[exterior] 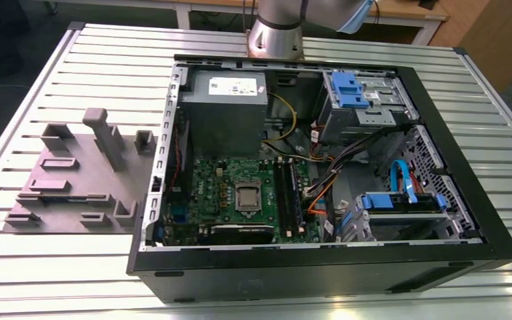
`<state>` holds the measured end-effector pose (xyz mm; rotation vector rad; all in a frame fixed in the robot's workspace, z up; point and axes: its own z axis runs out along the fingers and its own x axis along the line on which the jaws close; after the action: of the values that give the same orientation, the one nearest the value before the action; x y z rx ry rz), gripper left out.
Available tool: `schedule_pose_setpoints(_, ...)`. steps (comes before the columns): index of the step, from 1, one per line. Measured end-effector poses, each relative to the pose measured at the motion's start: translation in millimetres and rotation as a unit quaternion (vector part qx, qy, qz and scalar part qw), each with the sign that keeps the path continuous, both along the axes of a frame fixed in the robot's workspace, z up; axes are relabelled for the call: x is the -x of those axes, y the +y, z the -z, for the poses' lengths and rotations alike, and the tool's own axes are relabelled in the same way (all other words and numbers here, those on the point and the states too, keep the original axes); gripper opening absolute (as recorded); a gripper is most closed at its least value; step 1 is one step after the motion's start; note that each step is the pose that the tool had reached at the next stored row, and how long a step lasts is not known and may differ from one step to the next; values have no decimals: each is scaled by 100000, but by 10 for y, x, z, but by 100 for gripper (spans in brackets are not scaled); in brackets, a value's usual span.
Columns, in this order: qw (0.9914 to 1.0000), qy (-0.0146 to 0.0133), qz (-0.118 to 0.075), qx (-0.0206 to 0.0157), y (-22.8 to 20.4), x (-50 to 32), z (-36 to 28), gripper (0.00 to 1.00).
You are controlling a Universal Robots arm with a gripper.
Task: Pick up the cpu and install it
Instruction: 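Close the cpu cover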
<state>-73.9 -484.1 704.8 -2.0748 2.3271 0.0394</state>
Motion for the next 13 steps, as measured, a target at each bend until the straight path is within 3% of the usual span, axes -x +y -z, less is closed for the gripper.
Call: schedule_pose_setpoints(13, 100000, 0, 0, -168, -1, 0, 4, 10)
